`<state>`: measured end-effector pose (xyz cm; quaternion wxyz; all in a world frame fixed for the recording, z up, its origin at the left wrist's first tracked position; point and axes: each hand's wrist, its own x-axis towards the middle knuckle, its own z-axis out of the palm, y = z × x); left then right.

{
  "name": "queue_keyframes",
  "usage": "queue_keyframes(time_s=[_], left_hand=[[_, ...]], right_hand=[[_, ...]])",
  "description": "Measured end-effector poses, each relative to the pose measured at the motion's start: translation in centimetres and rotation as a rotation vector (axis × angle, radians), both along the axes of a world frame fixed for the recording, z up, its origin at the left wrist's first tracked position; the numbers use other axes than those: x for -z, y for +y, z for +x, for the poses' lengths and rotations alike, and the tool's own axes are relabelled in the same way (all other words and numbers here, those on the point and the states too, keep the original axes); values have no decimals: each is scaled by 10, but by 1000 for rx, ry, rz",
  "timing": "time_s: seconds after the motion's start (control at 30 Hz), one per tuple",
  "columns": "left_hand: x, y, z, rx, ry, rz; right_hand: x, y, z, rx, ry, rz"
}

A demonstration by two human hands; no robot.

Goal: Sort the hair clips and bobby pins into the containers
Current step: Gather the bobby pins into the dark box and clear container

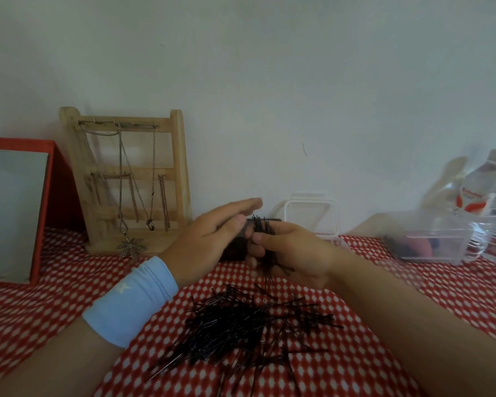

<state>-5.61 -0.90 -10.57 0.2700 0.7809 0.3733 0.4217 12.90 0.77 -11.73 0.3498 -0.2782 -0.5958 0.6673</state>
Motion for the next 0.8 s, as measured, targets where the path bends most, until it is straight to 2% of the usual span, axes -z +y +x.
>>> queue_keyframes(time_s=[0.13,0.23,0.3,0.37,0.43,0.5,0.63,0.8], left_hand=[[3,1,1,48,121,9],[4,3,0,29,-9,-1],[5,5,4,-58,-75,-46],[7,5,9,-117,-91,-201],[7,6,14,-61,-100,-470],[6,0,19,7,-36,-643],[7,-14,34,61,-33,-768],[11,-16,39,-3,-263,-811]], right_hand=[[-2,-4,-1,-55,2,-118],[-4,-3,1,-81,-5,-179],[-8,-2,3,-70,95,-201],[-12,-2,4,-11,252,-206],[-12,0,5,82,380,-188],[-11,3,4,147,435,-135],[-9,4,-4,223,423,-1],[-8,4,-7,177,401,72]])
